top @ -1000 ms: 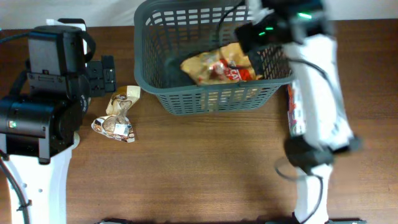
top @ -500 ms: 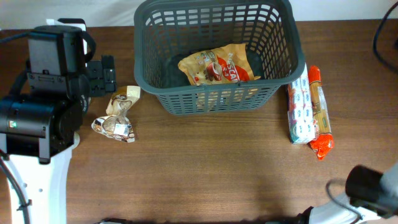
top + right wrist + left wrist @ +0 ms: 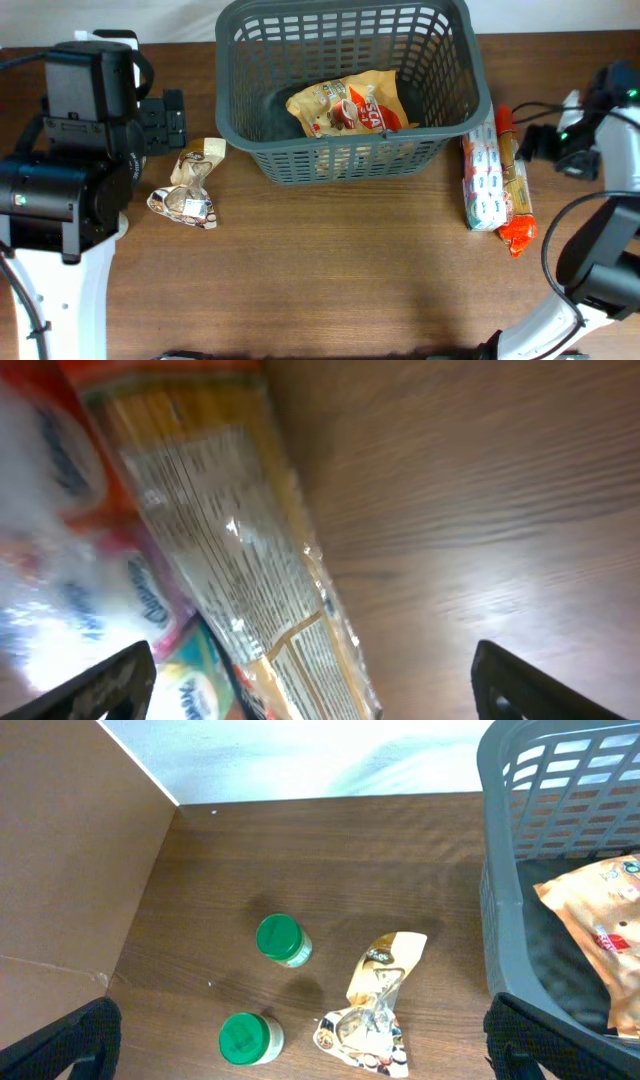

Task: Pack container
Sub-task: 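Grasp the red-wrapped pack with the right gripper and drop it in basket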

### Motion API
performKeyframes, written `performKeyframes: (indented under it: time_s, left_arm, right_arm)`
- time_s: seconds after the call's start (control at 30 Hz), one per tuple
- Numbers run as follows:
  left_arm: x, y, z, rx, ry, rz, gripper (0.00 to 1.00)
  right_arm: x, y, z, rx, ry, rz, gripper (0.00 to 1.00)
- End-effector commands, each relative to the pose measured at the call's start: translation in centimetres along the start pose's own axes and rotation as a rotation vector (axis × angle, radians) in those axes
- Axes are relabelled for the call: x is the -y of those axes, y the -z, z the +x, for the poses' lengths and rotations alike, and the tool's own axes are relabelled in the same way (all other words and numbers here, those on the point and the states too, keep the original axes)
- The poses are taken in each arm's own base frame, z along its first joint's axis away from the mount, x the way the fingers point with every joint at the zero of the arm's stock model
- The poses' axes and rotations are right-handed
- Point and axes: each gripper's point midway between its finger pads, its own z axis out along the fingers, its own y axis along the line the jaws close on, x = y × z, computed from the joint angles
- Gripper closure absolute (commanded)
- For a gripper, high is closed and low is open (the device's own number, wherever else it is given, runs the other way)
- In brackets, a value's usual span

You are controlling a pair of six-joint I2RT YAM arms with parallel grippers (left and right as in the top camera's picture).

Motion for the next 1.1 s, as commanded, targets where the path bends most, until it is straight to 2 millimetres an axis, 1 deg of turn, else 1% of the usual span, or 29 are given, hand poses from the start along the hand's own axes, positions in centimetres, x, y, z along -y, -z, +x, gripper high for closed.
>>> performKeyframes:
  time_s: [0.0,0.07,0.17,0.23,0.27,0.3,0.33,0.37,0.43,0.5,0.53,0.57,0.6,0.67,0.7,0.77,0.83,0.87,0.9,0.97,1.0,1.03,1.07]
  left_arm:
    - [-0.2,-0.2,0.1,-0.005,0.008,-0.009,0.01]
    - [-0.2,-0.2,0.1,-0.005,0.008,-0.009,0.01]
    - [-0.2,-0.2,0.1,-0.005,0.008,-0.009,0.01]
    - [-0.2,-0.2,0.1,-0.006,0.008,-0.008,0.01]
    - [-0.2,-0.2,0.1,-0.005,0.008,-0.008,0.01]
    - [-0.2,-0.2,0.1,-0.005,0.008,-0.009,0.01]
    - [-0.2,-0.2,0.1,-0.005,0.008,-0.009,0.01]
    - [-0.2,-0.2,0.1,-0.006,0.008,-0.008,0.01]
    - [-0.2,-0.2,0.1,-0.005,0.008,-0.009,0.01]
    - [-0.2,-0.2,0.1,-0.006,0.008,-0.008,0.01]
    - [-0.2,-0.2,0.1,-0.005,0.008,-0.009,0.01]
    - [-0.2,-0.2,0.1,-0.006,0.008,-0.008,0.01]
    - [-0.2,-0.2,0.1,-0.005,0.008,-0.009,0.01]
    - [-0.2,-0.2,0.1,-0.006,0.008,-0.008,0.01]
    - [-0.2,-0.2,0.1,-0.005,0.008,-0.009,0.01]
    - [-0.2,-0.2,0.1,-0.005,0.008,-0.009,0.01]
    - [-0.2,-0.2,0.1,-0.006,0.008,-0.008,0.01]
    - [-0.2,-0.2,0.1,-0.005,0.008,-0.009,0.01]
    - [-0.2,-0.2,0.1,-0.005,0.008,-0.008,0.01]
    - [-0.2,-0.2,0.1,-0.006,0.008,-0.008,0.01]
    - [-0.2,-0.2,0.1,-0.006,0.008,-0.008,0.01]
    - [-0.2,-0.2,0.1,-0.006,0.008,-0.008,0.01]
    - [-0.2,-0.2,0.1,-0.005,0.008,-0.009,0.01]
  right_arm:
    - [-1.0,-2.6,2.0,-0.060,0.050,-0.030,0.08]
    - [-1.1,-4.1,3.1,-0.078,0.048,-0.044,0.09]
    - [-1.1,-5.2,4.1,-0.099,0.046,-0.047,0.11]
    - [-1.1,-6.2,4.9,-0.115,0.044,-0.049,0.19]
    - [-1.1,-6.5,5.1,-0.116,0.044,-0.049,0.25]
    - [-1.1,-6.7,5.2,-0.118,0.043,-0.049,0.42]
    - [-1.1,-6.8,5.3,-0.119,0.038,-0.049,0.84]
    - [-1.1,-6.8,5.3,-0.118,0.030,-0.048,0.96]
    - [-1.0,-6.2,4.9,-0.110,0.005,-0.042,0.96]
    - [-1.0,-4.3,3.6,-0.082,-0.037,-0.039,0.96]
    - [-1.1,-2.7,2.6,-0.053,-0.048,-0.037,0.96]
    - [-1.2,0.1,1.0,-0.001,-0.063,-0.036,0.96]
    - [-1.4,4.6,-1.1,0.087,-0.081,-0.036,0.96]
    - [-2.3,11.5,-3.3,0.217,-0.087,-0.042,0.96]
    - [-3.0,15.3,-4.1,0.294,-0.066,-0.048,0.96]
    - [-4.9,22.6,-4.8,0.447,-0.020,-0.063,0.96]
    - [-7.9,29.4,-4.5,0.606,0.059,-0.092,0.96]
    - [-10.3,33.0,-3.9,0.705,0.127,-0.123,0.96]
    - [-12.9,35.8,-3.3,0.789,0.225,-0.146,0.96]
    - [-17.7,39.7,-1.7,0.918,0.444,-0.178,0.96]
    - [-19.5,40.7,-1.0,0.958,0.533,-0.187,0.96]
    - [-22.2,41.5,0.0,1.002,0.670,-0.195,0.96]
    - [-23.7,41.7,0.6,1.021,0.755,-0.193,0.96]
